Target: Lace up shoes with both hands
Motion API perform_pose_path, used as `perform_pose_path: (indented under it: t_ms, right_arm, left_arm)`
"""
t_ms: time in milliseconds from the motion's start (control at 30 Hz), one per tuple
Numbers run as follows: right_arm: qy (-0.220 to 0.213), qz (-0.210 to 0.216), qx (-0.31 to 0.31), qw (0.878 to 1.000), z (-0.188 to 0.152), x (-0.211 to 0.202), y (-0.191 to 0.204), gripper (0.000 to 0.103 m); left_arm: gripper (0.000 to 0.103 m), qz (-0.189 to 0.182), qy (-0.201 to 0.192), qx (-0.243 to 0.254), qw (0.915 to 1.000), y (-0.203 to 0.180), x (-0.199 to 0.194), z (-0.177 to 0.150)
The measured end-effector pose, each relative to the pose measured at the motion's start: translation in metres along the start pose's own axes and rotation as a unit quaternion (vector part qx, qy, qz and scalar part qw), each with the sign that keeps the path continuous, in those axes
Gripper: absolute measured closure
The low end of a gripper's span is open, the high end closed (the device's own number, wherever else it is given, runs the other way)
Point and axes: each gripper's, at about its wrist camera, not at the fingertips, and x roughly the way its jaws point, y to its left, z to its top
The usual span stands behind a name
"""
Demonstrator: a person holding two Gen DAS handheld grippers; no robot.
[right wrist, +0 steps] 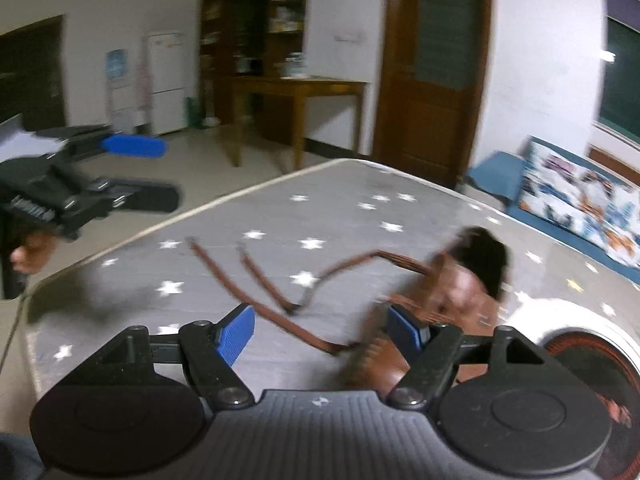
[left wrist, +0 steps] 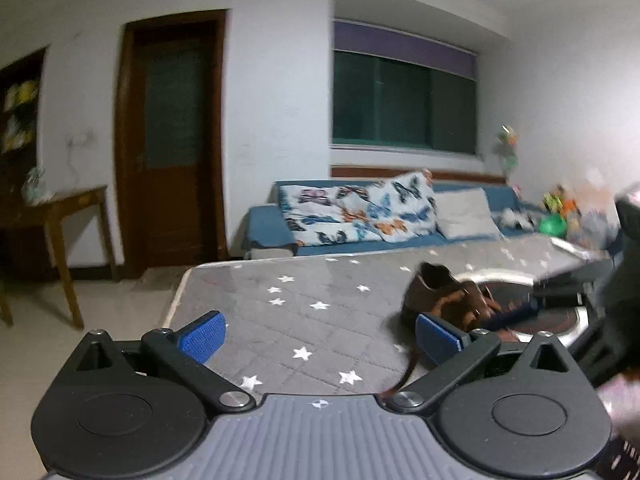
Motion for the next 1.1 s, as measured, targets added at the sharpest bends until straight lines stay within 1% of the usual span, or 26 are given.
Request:
perform_pose_path:
  t_ms: [67, 167, 267, 300, 333, 400, 467, 533, 700, 833, 967, 1033, 1100]
  right_arm:
    - [0.0, 0.022, -0.015, 1.0, 0.004, 0.003, 0.009, 0.032]
    - [0.007, 0.043, -0.033, 0.998, 0.007, 0.012, 0.019, 0.034]
    - [0.02, 0.064, -0.029, 0.997, 0.009, 0.022, 0.023, 0.035]
    - [0.024, 0.069, -0.026, 0.997, 0.009, 0.026, 0.024, 0.037]
    - [0.029, 0.075, -0.023, 0.997, 0.01, 0.03, 0.024, 0.038]
    - [0.036, 0.083, -0.022, 0.996, 0.011, 0.04, 0.024, 0.042]
    - [0.042, 0.081, -0.022, 0.996, 0.011, 0.049, 0.025, 0.045]
    - [0.046, 0.078, -0.021, 0.996, 0.012, 0.055, 0.026, 0.045]
    - [0.052, 0.069, -0.011, 0.996, 0.009, 0.059, 0.026, 0.045]
    - [0.06, 0.065, -0.016, 0.996, 0.009, 0.068, 0.026, 0.046]
    - [0.064, 0.072, -0.019, 0.995, 0.01, 0.079, 0.028, 0.046]
    - [0.066, 0.077, -0.019, 0.995, 0.012, 0.084, 0.03, 0.046]
    - [0.067, 0.079, -0.02, 0.994, 0.014, 0.088, 0.03, 0.05]
  left_arm:
    - [0.0, 0.014, 0.002, -0.025, 0.9996, 0.009, -0.001, -0.001]
    - [0.0, 0.032, 0.009, -0.057, 0.9978, 0.022, -0.002, -0.003]
    - [0.0, 0.043, 0.012, -0.098, 0.9942, 0.034, -0.003, -0.01]
    - [0.0, 0.046, 0.014, -0.111, 0.9927, 0.038, -0.003, -0.012]
    - [0.0, 0.043, 0.017, -0.12, 0.9918, 0.043, -0.005, -0.015]
    - [0.0, 0.044, 0.026, -0.125, 0.9908, 0.047, -0.005, -0.018]
    - [0.0, 0.046, 0.036, -0.131, 0.9896, 0.05, -0.005, -0.022]
    - [0.0, 0.049, 0.047, -0.136, 0.9884, 0.053, -0.004, -0.025]
    - [0.0, 0.061, 0.084, -0.144, 0.9841, 0.053, 0.015, -0.032]
    - [0.0, 0.08, 0.087, -0.146, 0.9821, 0.054, 0.021, -0.036]
    - [0.0, 0.075, 0.105, -0.151, 0.9802, 0.055, 0.025, -0.039]
    - [0.0, 0.074, 0.106, -0.147, 0.9807, 0.055, 0.024, -0.04]
    - [0.0, 0.065, 0.112, -0.147, 0.9806, 0.055, 0.024, -0.041]
